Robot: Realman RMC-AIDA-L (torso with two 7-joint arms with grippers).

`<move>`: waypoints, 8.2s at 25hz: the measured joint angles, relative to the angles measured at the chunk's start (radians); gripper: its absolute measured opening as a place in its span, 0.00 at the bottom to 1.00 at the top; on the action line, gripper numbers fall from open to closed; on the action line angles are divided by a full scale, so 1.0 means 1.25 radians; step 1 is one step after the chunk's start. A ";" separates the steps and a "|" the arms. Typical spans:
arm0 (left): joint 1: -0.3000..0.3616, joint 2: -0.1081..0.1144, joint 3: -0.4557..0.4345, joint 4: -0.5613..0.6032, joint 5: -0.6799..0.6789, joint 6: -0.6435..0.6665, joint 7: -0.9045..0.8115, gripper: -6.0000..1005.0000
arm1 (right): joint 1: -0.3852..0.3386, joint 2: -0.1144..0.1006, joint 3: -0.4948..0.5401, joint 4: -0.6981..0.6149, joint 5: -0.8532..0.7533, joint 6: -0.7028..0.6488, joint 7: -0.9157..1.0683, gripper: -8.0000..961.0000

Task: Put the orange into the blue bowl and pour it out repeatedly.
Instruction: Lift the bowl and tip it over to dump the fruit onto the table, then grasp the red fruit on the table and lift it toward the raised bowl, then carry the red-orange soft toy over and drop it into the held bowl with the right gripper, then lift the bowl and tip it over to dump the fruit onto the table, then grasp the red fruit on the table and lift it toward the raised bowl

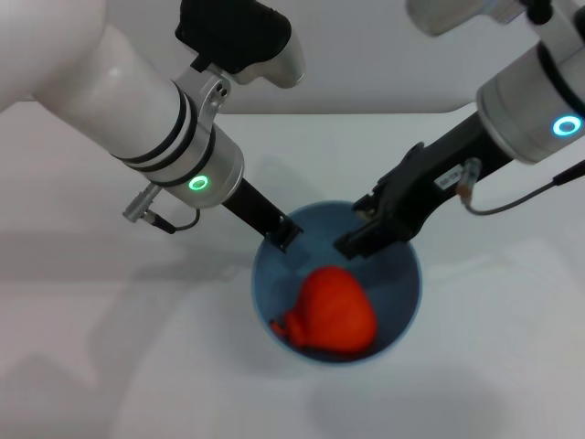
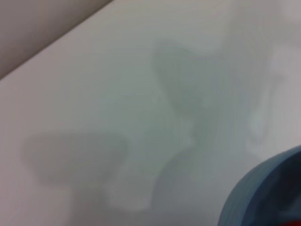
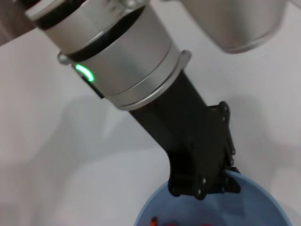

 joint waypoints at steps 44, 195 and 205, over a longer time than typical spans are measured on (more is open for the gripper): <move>0.437 -0.009 0.675 -0.238 0.020 -1.888 0.983 0.00 | -0.192 -0.002 0.458 0.083 -0.342 -0.103 -0.005 0.55; 0.646 0.000 0.437 0.234 0.317 -1.248 0.466 0.00 | -0.351 -0.004 0.474 0.043 -0.046 0.064 -0.161 0.54; 0.540 -0.008 0.641 -0.065 0.150 -1.701 0.923 0.00 | -0.360 -0.003 0.491 0.044 -0.046 0.058 -0.161 0.54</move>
